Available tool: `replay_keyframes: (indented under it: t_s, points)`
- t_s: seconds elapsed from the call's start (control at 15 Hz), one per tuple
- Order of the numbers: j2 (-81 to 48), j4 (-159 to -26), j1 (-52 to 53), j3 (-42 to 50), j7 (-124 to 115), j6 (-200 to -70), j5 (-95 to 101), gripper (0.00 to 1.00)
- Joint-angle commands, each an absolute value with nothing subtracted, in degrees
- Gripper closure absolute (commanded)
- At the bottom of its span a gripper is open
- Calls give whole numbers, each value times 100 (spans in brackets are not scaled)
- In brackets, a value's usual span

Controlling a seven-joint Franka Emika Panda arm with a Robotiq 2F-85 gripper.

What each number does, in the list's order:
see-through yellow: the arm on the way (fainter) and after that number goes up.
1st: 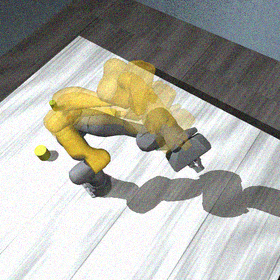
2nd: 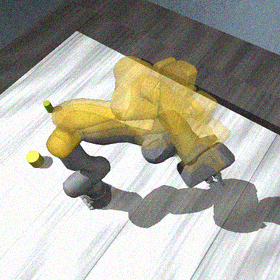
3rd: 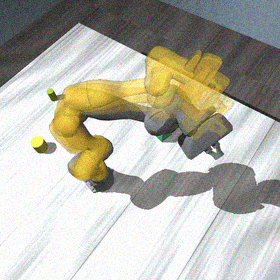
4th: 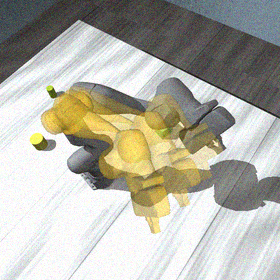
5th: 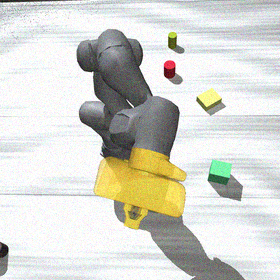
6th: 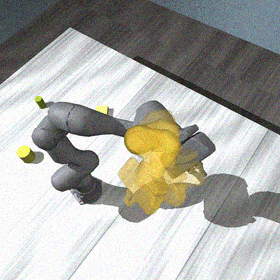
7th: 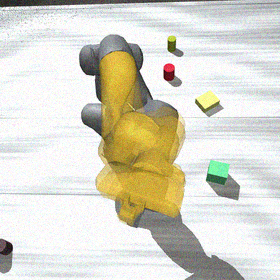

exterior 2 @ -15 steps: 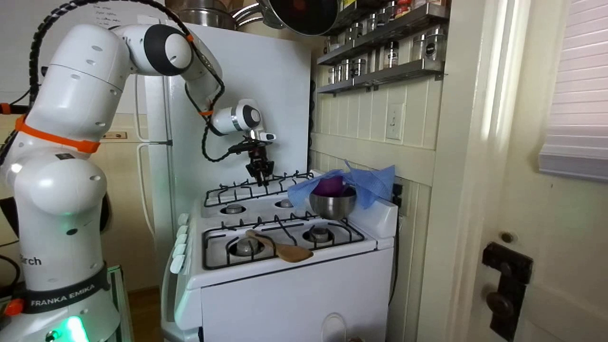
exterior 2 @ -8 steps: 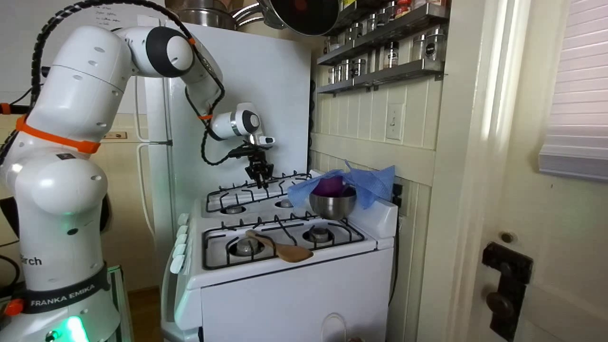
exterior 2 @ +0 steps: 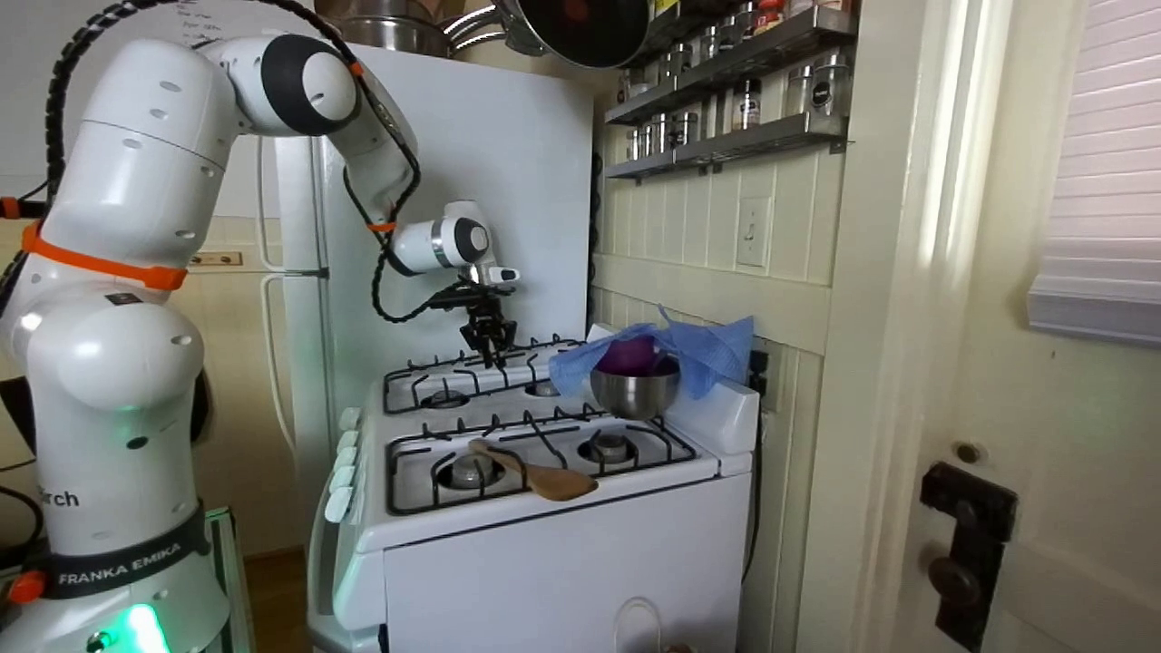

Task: Put the towel in the bowl then move the stove cover to the left

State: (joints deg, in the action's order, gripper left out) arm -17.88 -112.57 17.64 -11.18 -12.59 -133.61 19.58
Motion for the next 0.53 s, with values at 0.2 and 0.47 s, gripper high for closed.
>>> replay_keyframes:
  t_s: [0.2,0.47]
  points:
    - [-1303,-11618,1577,-1114,-792,-13211,1287,92]
    - [-1408,-11563,1578,-1088,-786,-13065,1289,92]
